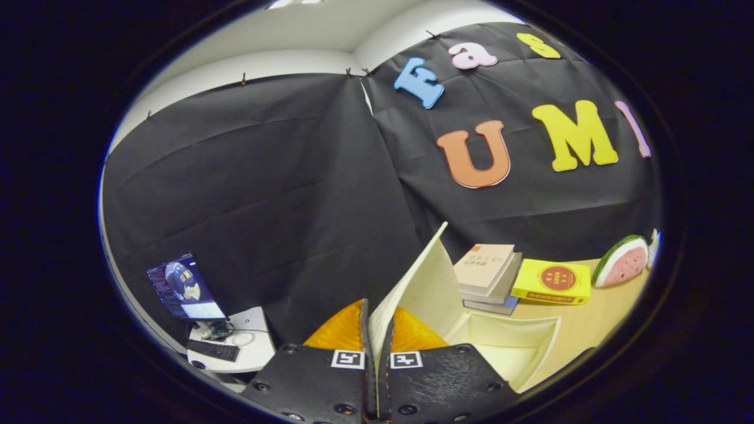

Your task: Open the storage box then place both shoes into the box .Put the left shoe in first, then the right shoe, with the right side of both shoes facing outward in a uniform manner.

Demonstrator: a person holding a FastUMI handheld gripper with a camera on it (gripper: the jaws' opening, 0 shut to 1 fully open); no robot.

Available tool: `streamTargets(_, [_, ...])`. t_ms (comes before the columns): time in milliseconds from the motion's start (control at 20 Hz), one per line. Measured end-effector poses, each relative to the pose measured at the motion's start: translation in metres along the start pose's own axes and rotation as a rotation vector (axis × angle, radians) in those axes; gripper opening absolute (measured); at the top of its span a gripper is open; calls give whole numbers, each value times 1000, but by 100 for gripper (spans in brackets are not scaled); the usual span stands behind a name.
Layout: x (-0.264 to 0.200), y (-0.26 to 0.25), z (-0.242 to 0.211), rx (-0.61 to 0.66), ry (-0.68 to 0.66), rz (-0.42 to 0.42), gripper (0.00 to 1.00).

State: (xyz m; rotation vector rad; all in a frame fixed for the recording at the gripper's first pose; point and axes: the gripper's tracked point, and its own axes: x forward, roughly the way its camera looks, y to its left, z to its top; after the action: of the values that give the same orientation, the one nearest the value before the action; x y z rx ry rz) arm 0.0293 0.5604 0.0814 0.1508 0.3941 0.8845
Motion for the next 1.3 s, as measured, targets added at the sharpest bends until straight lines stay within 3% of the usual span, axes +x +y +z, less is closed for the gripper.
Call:
streamTargets(200, [25, 26, -6, -71, 20, 22, 19])
streamTargets(300, [38, 53, -10, -96, 17, 107, 50])
streamTargets(450, [46, 69, -13, -176, -5, 133, 96])
streamTargets(650, [42, 88, -11, -221, -57, 139, 95])
streamTargets(800, [30, 77, 0, -244, -127, 82, 95])
streamTargets(1000, [2, 43, 7, -259, -211, -20, 95])
streamTargets(1300, [-74, -45, 18, -248, -280, -164, 95])
